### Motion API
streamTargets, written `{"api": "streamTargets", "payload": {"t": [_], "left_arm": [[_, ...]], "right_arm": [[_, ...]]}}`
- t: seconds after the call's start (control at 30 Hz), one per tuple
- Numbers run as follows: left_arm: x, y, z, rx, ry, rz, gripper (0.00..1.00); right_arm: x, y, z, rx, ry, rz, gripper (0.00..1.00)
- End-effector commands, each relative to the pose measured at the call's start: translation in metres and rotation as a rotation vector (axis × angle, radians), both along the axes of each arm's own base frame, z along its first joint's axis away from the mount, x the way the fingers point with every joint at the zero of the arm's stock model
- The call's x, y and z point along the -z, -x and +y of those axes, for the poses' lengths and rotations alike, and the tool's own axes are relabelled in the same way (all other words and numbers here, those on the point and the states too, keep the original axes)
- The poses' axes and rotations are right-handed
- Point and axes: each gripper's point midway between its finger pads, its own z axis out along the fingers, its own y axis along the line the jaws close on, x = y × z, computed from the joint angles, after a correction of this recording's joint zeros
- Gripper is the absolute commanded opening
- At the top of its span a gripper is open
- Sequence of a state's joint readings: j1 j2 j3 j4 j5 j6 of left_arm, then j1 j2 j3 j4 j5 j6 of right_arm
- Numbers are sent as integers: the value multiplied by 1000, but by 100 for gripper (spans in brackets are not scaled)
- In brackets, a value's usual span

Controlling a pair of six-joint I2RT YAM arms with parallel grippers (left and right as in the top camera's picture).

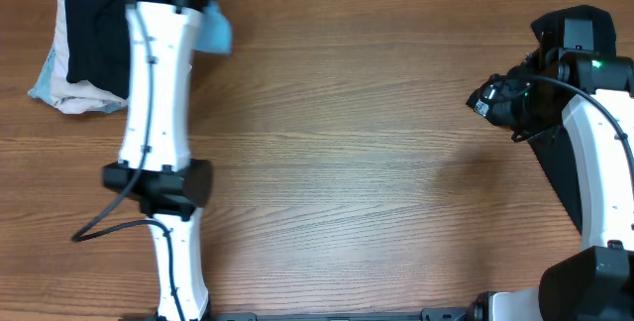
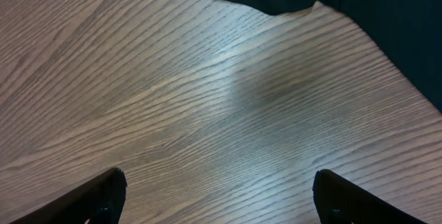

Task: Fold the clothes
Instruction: 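Carry the bundle left and place it on the clothes stack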

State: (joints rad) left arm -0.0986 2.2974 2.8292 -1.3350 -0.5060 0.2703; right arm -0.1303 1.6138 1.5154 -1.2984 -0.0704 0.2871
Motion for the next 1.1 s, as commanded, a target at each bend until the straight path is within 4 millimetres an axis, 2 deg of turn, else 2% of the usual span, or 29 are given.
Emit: {"api": "streamTargets", "payload": {"t": [0.0, 0.17, 0.2, 0.27, 0.43, 0.5, 0.6, 0.9, 0.97, 1.0, 1.07], "left_arm": [[-28, 9, 78, -131, -48, -71, 4], [-25, 15, 150, -179, 69, -116, 4], [-22, 19, 173, -183, 124, -134, 4], [-18, 21, 191, -173, 188, -152, 4], [7, 22, 215, -166, 283, -135, 4], [23, 19, 217, -169, 300, -101, 4], [53, 9, 208, -140, 351, -45, 4], [154, -19, 158, -95, 432, 170, 5], [171, -26, 143, -106, 463, 192, 20], [181, -30, 133, -109, 477, 204, 43], [192, -36, 117, -94, 485, 221, 82]], "right_arm": [[-3, -2, -3, -1, 11, -11, 90], [-3, -2, -2, -3, 8, -12, 90], [-3, -2, -1, -4, 4, -12, 90], [-3, -2, -1, -5, 1, -13, 90], [-4, -3, 4, -10, -24, -18, 90], [-4, -3, 4, -10, -25, -17, 90], [-4, -3, 4, -10, -24, -17, 90], [-4, -4, 3, -11, -23, -21, 90], [-4, -4, 3, -11, -23, -21, 90], [-4, -4, 3, -11, -24, -22, 90], [-4, -4, 4, -11, -24, -21, 90]]}}
